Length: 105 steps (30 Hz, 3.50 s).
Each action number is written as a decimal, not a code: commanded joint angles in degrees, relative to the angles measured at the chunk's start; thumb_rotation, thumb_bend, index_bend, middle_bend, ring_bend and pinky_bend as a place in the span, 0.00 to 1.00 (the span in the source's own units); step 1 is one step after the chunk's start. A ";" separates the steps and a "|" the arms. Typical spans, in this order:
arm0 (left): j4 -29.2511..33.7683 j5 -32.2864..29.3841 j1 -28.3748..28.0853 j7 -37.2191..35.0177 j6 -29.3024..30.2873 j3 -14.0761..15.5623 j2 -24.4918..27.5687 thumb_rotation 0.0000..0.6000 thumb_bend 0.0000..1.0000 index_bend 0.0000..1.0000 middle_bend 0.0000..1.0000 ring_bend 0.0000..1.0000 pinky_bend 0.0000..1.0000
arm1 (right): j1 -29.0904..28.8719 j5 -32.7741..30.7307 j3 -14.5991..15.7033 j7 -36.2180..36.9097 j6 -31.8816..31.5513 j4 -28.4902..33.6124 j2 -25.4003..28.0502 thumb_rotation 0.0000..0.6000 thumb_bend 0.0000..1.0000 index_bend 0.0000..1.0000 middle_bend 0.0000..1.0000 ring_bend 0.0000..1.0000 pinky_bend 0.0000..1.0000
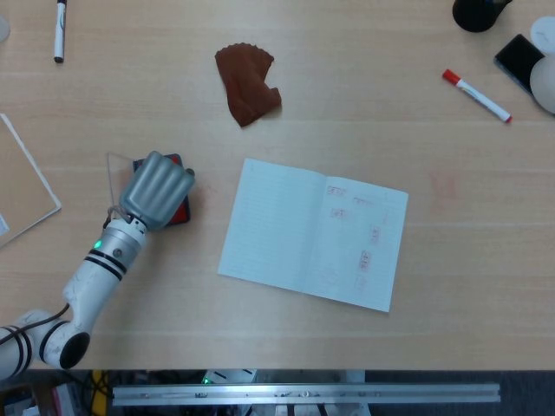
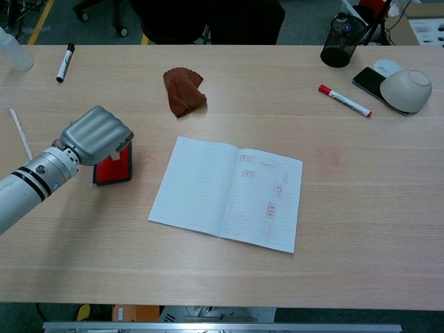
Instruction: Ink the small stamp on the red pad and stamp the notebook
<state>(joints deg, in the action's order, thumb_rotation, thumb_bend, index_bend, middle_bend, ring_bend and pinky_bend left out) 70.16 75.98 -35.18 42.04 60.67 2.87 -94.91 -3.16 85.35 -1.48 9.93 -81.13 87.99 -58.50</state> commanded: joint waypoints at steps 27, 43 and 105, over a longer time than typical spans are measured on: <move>20.96 5.27 1.05 7.49 5.01 -0.95 5.42 1.00 0.27 0.60 0.96 0.98 1.00 | -0.06 0.23 -0.18 1.30 0.03 -0.94 0.05 1.00 0.30 0.15 0.28 0.18 0.22; 18.82 11.92 3.16 15.57 5.72 3.13 -3.58 1.00 0.27 0.59 0.96 0.98 1.00 | 0.79 0.09 0.01 2.52 -0.79 -1.58 0.31 1.00 0.30 0.15 0.28 0.18 0.22; 13.53 14.29 4.49 14.74 3.80 -2.31 -5.26 1.00 0.27 0.59 0.96 0.98 1.00 | 2.31 0.26 -0.02 4.13 -2.31 -2.82 -0.08 1.00 0.30 0.15 0.28 0.18 0.22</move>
<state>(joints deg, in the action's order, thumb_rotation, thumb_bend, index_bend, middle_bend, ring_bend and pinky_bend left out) 83.63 90.30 -30.64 56.72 64.50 0.62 -100.21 -0.86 85.60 -1.50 14.05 -83.45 85.18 -58.58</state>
